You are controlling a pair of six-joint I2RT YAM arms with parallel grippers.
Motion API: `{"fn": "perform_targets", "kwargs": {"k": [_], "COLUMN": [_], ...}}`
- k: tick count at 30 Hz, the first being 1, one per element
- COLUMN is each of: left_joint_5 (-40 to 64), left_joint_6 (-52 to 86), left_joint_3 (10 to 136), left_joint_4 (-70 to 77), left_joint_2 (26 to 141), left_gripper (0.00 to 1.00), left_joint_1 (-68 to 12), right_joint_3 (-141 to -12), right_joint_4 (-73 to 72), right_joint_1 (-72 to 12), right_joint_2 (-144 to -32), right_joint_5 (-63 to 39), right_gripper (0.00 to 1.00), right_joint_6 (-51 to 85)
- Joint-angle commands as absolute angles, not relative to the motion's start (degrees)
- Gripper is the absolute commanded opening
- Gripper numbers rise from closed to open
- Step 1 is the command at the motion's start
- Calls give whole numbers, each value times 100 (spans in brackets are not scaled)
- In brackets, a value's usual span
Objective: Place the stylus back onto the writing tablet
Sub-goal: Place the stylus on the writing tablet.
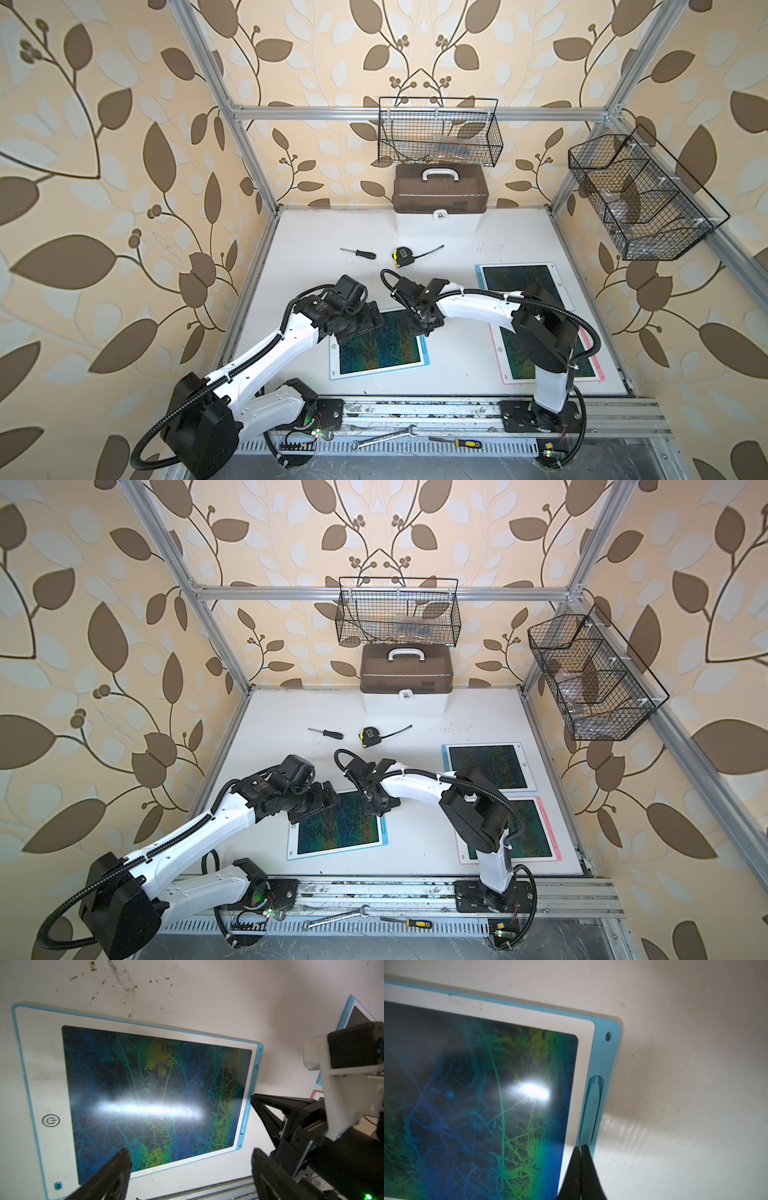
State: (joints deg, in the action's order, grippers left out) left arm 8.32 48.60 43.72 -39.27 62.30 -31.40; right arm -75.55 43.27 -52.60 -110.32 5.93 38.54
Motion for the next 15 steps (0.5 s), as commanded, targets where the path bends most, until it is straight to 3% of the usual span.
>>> {"fn": "perform_targets", "kwargs": {"k": [1,15], "left_joint_5": [689,665], "left_joint_6": [4865,4878], "left_joint_3": [4378,4294], "left_joint_4": [-4037,-4034], "left_joint_2": [6126,6029], "left_gripper": [91,91], "left_joint_1": [-3073,-3074], "right_joint_3": [-7574,-7224], "right_joint_4": [4318,4218], "right_joint_1": [-5236,-5117], "right_joint_2": [-11133,-11182], "right_joint_5": [520,444], "right_gripper": [0,0], "right_joint_6": [3885,3993]}}
